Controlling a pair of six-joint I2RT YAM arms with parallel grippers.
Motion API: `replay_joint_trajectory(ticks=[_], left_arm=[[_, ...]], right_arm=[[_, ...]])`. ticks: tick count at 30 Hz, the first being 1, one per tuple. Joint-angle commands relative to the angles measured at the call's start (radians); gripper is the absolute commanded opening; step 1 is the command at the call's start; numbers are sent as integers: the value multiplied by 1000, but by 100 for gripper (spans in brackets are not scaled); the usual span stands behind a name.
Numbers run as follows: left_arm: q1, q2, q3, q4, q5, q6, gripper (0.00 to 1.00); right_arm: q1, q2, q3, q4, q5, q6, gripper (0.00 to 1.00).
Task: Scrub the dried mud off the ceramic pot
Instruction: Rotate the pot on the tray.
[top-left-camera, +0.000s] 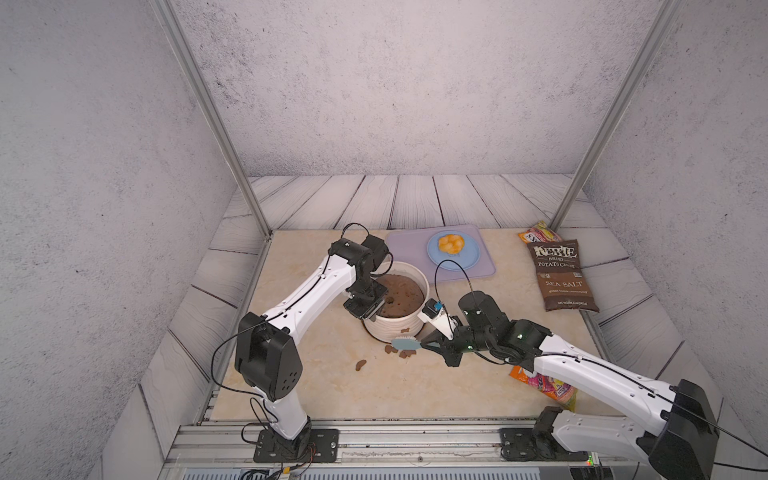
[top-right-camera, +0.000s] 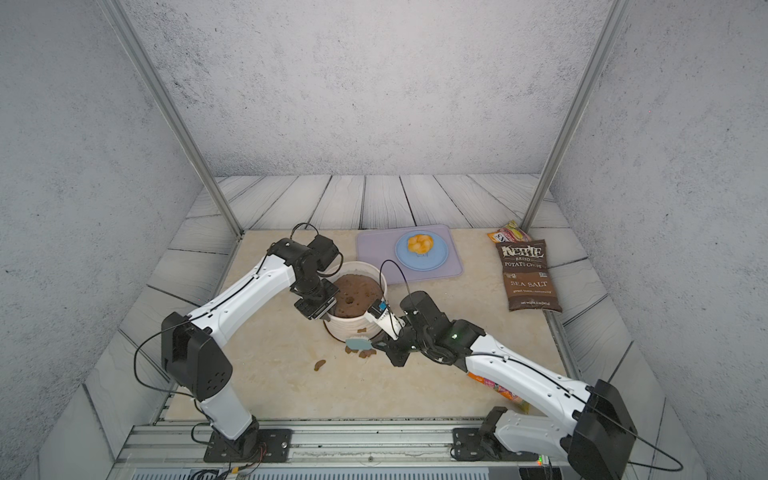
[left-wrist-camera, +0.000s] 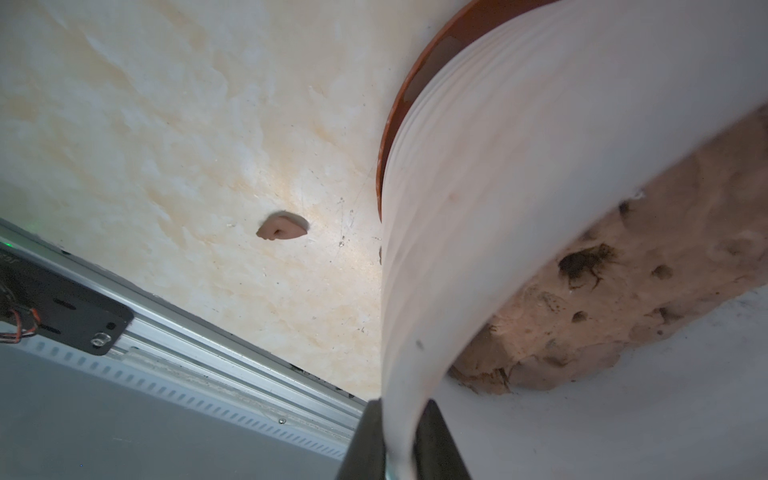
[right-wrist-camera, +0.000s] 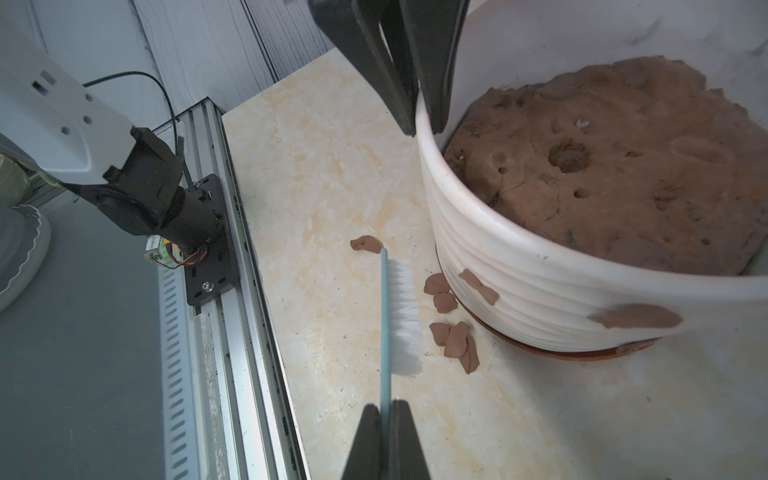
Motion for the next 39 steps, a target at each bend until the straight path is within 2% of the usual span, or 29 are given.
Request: replay_joint_trajectory(ticks=[1, 7, 18, 27, 39], left_arm=[[-8, 44, 25, 11, -23, 71, 10], [1, 79, 76, -21, -50, 152, 8], [31, 153, 142, -48, -43, 434, 2], [48, 150, 133, -59, -57, 496, 1], [63, 155, 111, -37, -37, 543, 0]], right_arm=[[-5, -24, -11, 36, 3, 25, 0], [-5, 4, -10, 111, -46, 57, 0], [-7, 89, 75, 122, 7, -21, 0], [-17, 178, 123, 153, 84, -74, 0], [-18, 213, 28, 205, 192, -85, 0]])
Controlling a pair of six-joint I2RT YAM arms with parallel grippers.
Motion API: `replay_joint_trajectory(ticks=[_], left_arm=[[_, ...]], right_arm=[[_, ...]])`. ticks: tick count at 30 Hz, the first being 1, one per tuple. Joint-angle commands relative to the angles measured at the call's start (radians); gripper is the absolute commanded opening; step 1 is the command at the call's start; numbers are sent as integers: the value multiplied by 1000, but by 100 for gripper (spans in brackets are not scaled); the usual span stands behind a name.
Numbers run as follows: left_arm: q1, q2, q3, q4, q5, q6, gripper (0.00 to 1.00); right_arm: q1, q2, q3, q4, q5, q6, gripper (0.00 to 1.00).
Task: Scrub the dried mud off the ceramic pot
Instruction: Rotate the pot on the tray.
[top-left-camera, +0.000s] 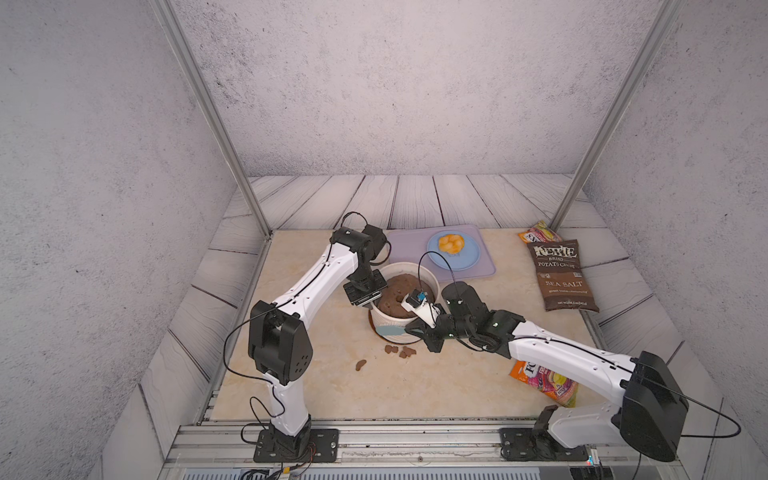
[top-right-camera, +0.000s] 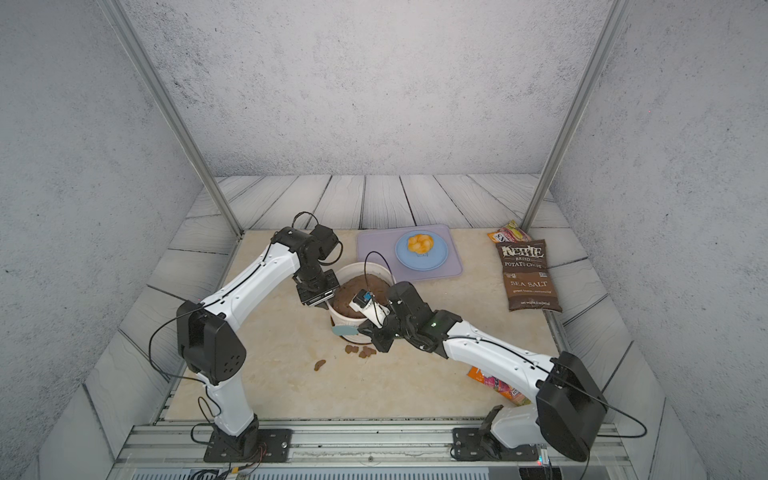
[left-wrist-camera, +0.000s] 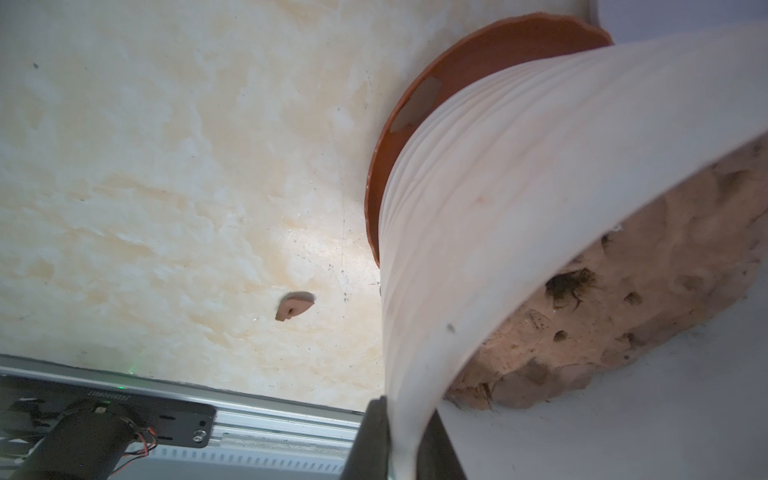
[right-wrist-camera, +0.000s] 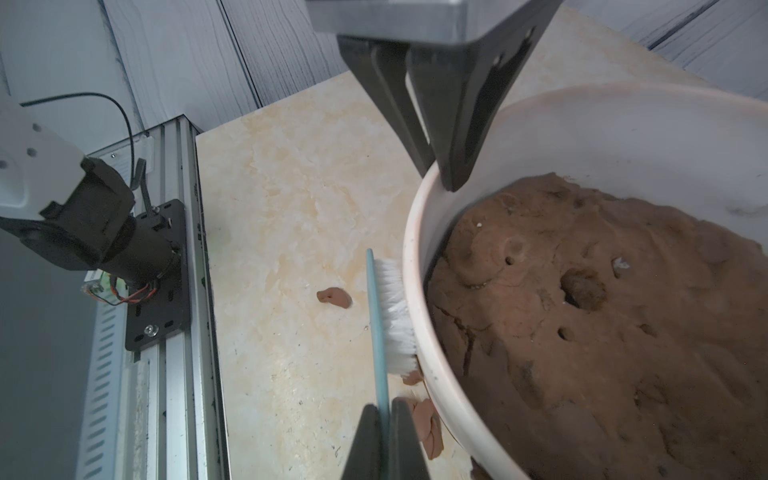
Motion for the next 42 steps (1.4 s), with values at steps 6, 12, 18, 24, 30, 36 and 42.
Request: replay_joint_trajectory(ticks=[6, 12, 18, 24, 30, 36, 42], left_arm=[[16, 42, -35, 9, -13, 102, 0], [17, 46, -47, 21, -4, 106, 0], [18, 51, -50, 39, 6, 105, 0], [18, 55, -50, 45, 7, 114, 0], [27, 75, -26, 45, -20, 190, 0], [34, 92, -13, 42, -39, 269, 0], [40, 120, 25, 24, -86, 376, 0]], right_arm=[[-18, 21, -71, 41, 168, 6, 0], [-18, 21, -110, 43, 146, 21, 0], [31, 10, -122, 16, 125, 20, 0], [65, -51, -139, 15, 75, 69, 0], [76, -106, -149, 15, 45, 122, 0], [76, -122, -129, 18, 30, 144, 0], [76, -154, -76, -47, -17, 105, 0]])
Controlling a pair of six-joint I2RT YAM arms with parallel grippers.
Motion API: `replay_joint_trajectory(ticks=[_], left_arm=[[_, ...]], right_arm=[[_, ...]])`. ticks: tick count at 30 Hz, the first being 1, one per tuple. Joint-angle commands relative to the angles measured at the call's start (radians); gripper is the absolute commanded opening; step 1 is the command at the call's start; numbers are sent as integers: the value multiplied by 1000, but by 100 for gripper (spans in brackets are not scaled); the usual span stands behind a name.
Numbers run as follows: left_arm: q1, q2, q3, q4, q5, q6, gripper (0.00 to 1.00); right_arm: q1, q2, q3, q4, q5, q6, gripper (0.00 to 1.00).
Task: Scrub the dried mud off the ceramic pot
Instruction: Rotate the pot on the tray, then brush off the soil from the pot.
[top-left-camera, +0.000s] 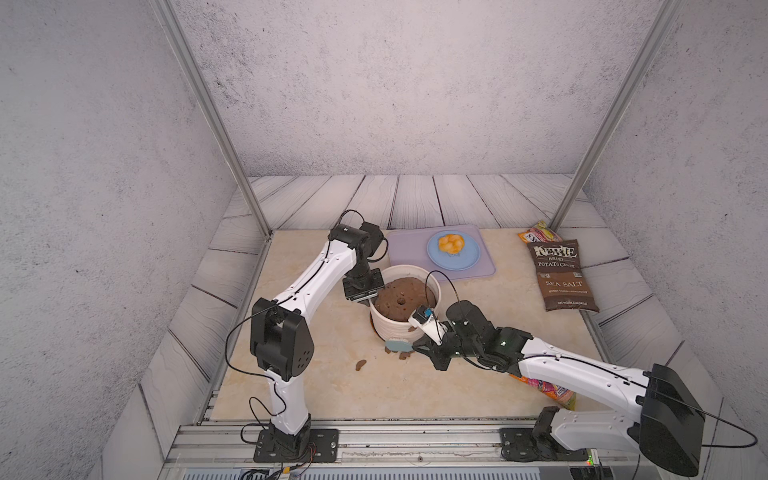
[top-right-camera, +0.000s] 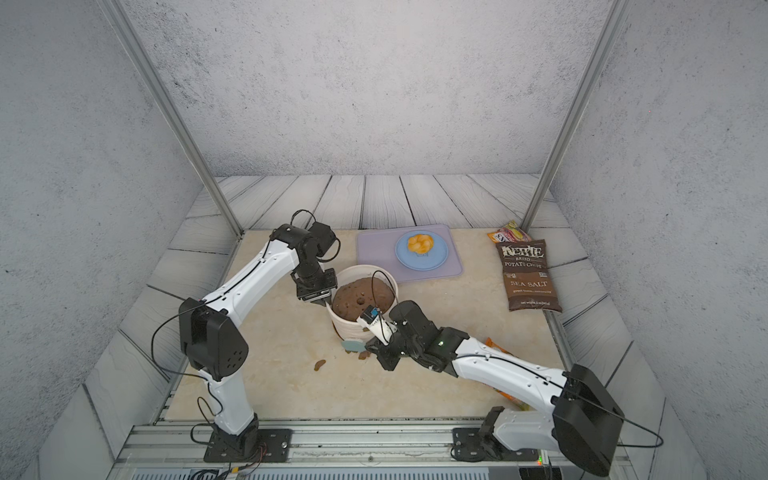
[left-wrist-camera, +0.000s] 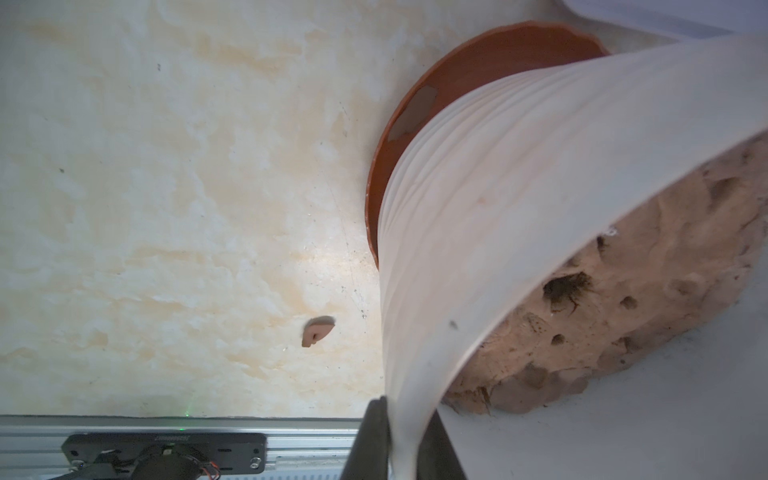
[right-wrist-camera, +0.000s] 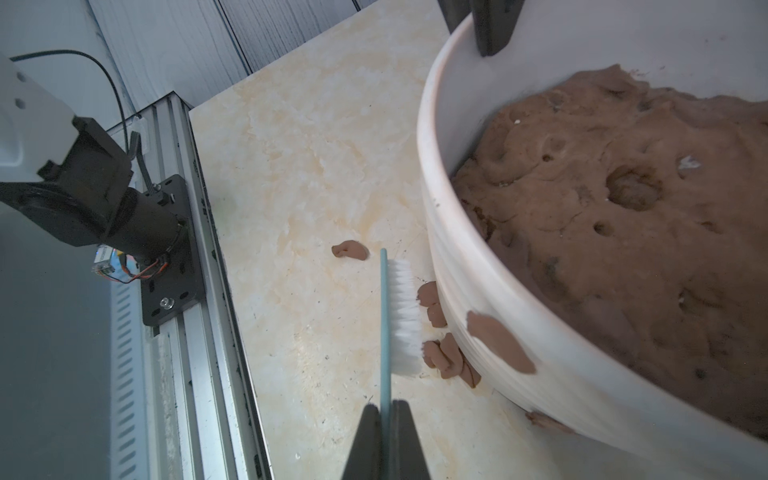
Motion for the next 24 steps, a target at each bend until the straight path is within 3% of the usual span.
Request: replay_joint_trajectory(ticks=[1, 13, 24], left_arm=[[14, 88, -11, 35, -91, 143, 0], [28, 102, 0, 34, -108, 230, 0], [28, 105, 6, 35, -75, 267, 0]], right_arm=[[3, -36, 64, -59, -57, -24, 0], [-75, -18, 180, -173, -82, -128, 0], [-141, 35, 186, -192, -63, -170, 0]])
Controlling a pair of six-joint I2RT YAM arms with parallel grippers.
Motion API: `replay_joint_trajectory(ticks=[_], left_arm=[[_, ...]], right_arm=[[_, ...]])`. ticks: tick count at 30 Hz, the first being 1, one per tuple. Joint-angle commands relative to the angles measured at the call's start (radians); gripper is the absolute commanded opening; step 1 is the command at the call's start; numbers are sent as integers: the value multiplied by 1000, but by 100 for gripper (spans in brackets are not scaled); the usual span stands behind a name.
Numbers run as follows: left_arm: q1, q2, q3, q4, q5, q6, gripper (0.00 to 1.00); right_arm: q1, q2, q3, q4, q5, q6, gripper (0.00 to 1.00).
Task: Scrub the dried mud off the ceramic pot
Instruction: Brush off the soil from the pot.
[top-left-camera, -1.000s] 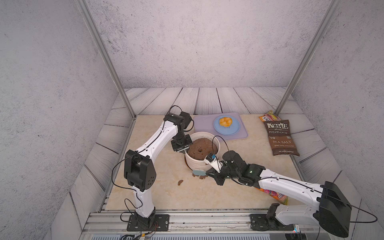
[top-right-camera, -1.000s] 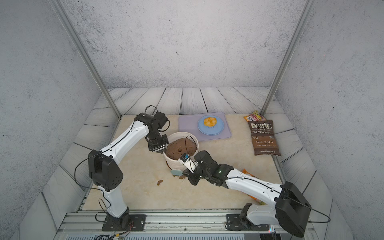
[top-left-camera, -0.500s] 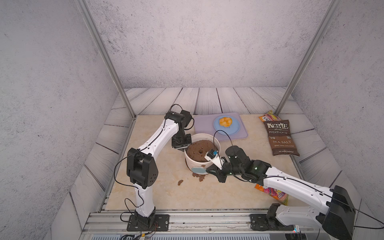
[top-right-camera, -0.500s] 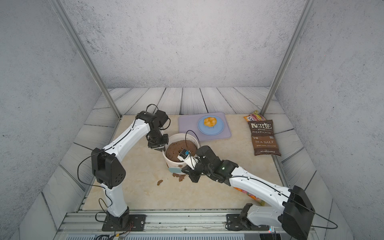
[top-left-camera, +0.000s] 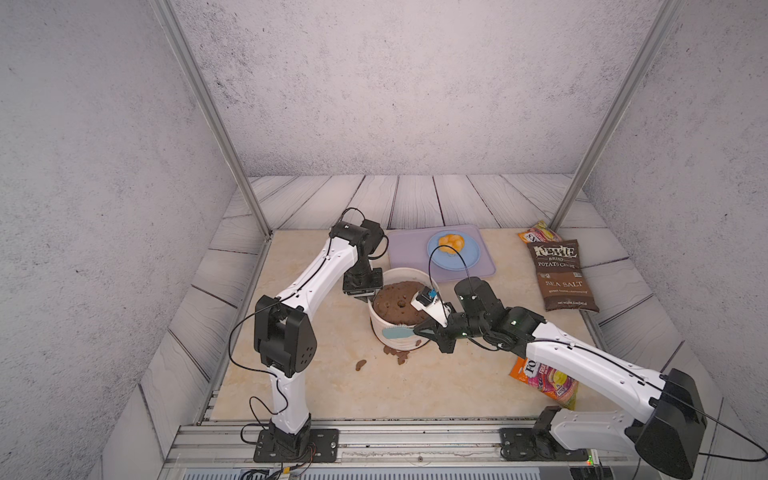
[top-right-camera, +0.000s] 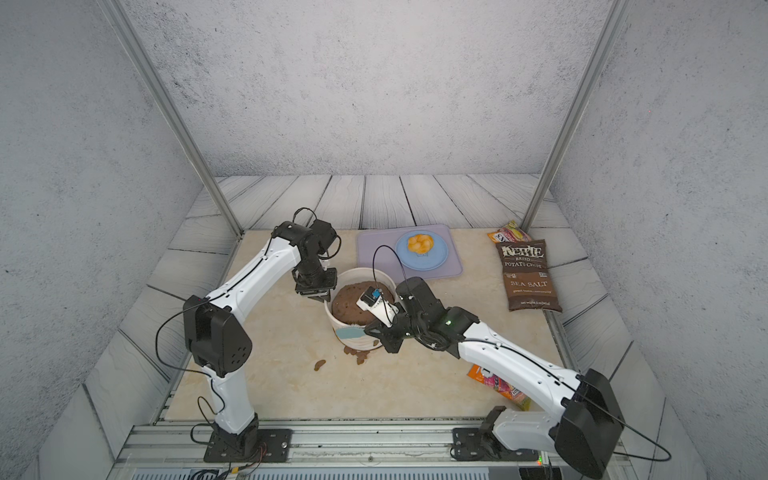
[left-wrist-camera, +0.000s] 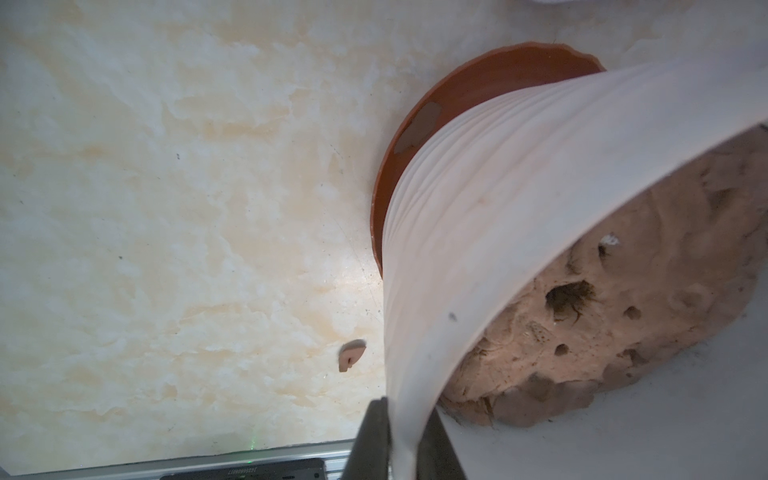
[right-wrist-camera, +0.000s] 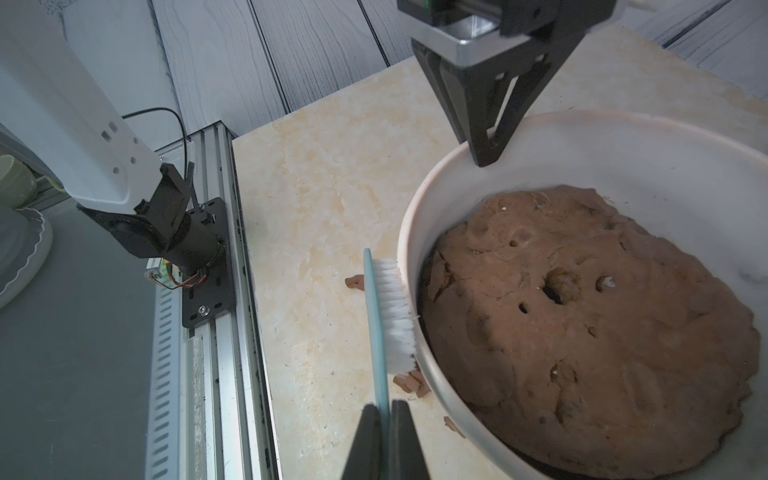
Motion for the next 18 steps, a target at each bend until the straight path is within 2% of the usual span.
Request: replay_joint_trajectory(ticks=[1, 12, 18], left_arm=[[20, 78, -36, 46, -42, 68, 0], [21, 78, -40, 54, -18, 91, 0], [21, 84, -43, 59, -8, 92, 0]], right_arm=[[-38, 16, -9, -24, 58, -30, 0], [-53, 28, -96, -27, 73, -24, 0], [-47, 23, -110, -29, -22, -2, 0]])
